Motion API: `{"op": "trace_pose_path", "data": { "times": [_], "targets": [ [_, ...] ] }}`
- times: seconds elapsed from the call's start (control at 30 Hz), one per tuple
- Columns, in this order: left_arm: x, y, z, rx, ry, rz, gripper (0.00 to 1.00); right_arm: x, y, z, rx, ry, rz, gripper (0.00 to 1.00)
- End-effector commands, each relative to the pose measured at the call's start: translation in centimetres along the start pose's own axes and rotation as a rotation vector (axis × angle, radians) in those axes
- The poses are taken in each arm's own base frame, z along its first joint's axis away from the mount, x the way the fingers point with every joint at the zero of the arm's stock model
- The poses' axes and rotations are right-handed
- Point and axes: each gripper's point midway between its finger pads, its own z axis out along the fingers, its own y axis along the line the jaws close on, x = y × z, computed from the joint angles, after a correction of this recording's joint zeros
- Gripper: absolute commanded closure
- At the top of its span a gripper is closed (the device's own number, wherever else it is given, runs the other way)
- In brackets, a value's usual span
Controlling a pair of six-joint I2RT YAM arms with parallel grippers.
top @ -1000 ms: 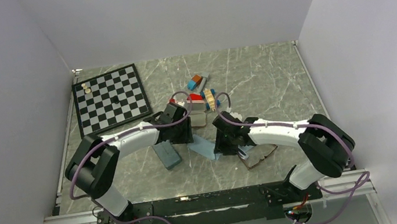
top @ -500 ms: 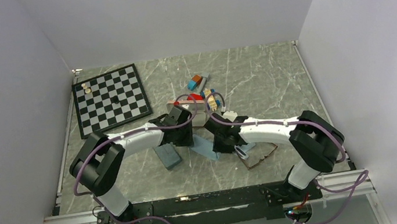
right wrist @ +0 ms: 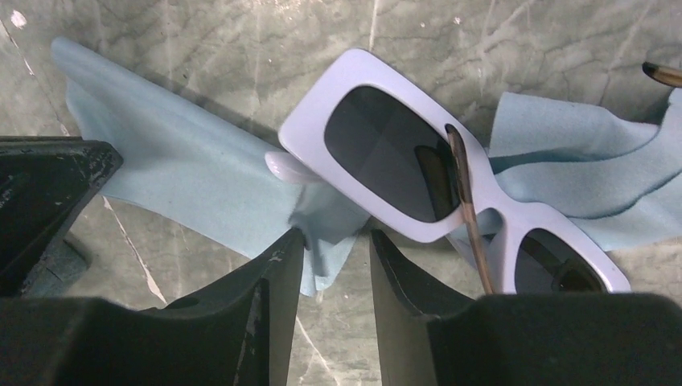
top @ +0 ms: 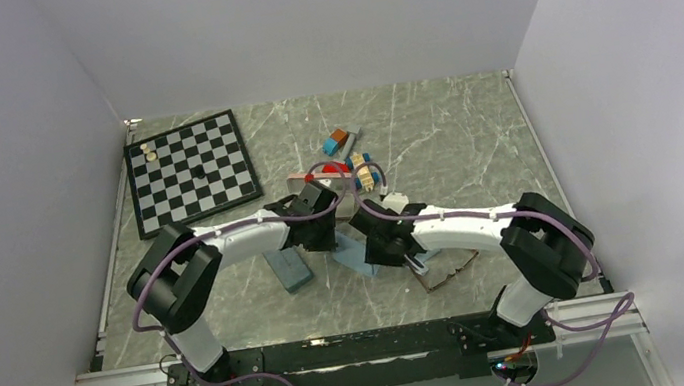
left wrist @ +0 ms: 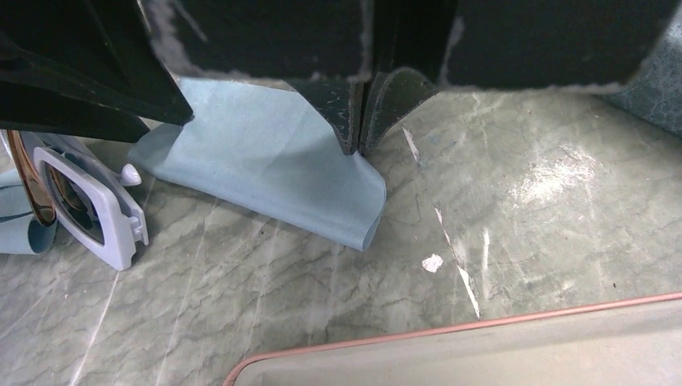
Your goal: Organize the sunglasses
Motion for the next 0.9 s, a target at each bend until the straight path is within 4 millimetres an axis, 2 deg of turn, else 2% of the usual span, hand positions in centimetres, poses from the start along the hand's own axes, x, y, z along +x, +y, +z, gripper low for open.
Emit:
{"op": "trace_pose_path", "data": {
  "times": [0.0, 0.17, 0.4, 0.63, 0.87],
  "targets": [
    [1.9, 2.6, 0.5, -0.123, 0.045, -0.008, 1.00, 0.2, -1.1, -0.8, 0.017, -0.004, 0.007, 0.59],
    [2.4, 3.8, -0.2, -0.173, 0.037, -0.039, 1.00, 0.1, -1.3, -1.2, 0.014, -0.012, 0.009, 0.59],
    [2.9, 4.6, -0.7, -0.207, 0.038, -0.067, 1.00, 0.1, 0.1, -1.3, -0.053, -0.004, -0.003, 0.60],
    [2.7, 4.0, -0.9, -0.176, 0.031, -0.062, 1.00, -0.2, 0.9, -0.7, -0.048, -0.007, -0.008, 0.62],
    [2.6, 3.5, -0.9, -0.144, 0.024, -0.060, 1.00, 0.5, 0.2, 0.5, 0.014, 0.014, -0.003, 0.63]
  ]
}}
